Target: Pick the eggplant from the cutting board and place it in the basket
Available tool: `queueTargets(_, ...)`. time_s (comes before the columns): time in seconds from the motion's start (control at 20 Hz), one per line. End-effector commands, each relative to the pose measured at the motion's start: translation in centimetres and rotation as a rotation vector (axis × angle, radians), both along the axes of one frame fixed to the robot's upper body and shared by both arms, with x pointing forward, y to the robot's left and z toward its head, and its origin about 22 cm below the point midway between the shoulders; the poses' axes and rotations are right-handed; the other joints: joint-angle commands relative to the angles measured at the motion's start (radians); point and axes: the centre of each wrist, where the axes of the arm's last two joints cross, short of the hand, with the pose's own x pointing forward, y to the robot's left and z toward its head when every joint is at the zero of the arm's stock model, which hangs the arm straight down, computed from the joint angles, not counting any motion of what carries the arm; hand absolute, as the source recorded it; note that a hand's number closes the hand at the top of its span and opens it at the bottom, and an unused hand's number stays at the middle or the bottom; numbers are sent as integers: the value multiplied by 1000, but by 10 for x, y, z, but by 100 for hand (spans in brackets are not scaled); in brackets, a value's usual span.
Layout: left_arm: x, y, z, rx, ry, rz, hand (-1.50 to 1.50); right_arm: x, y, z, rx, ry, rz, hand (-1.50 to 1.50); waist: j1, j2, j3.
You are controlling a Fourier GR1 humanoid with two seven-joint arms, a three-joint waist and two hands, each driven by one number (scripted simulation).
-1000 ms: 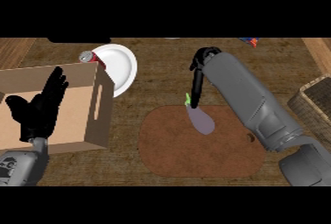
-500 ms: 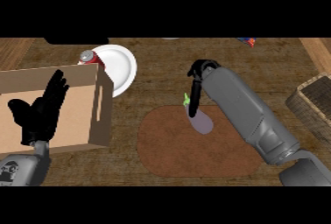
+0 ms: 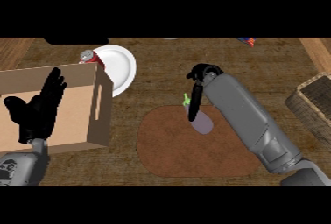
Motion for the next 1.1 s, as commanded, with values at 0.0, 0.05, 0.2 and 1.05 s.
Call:
queueTargets(0.0,-3,16,-4,-7,7,-3,0,-17,15,-16,-48,35,-2,-150,-1,-1,0)
queueTargets(0.05,5,2,10,-4,4,-23,0,0,12,4,-56,18,0,-150,8,3,0)
queueTargets(0.2,5,-12,1,0,-7,-7,0,-10,-2,-28,-84,34,12,-150,6,3,0)
queueTargets(1.05,-11,-2,13,-14,3,-5,0,-24,-11,-54,-149,77,48,-150,9,1,0)
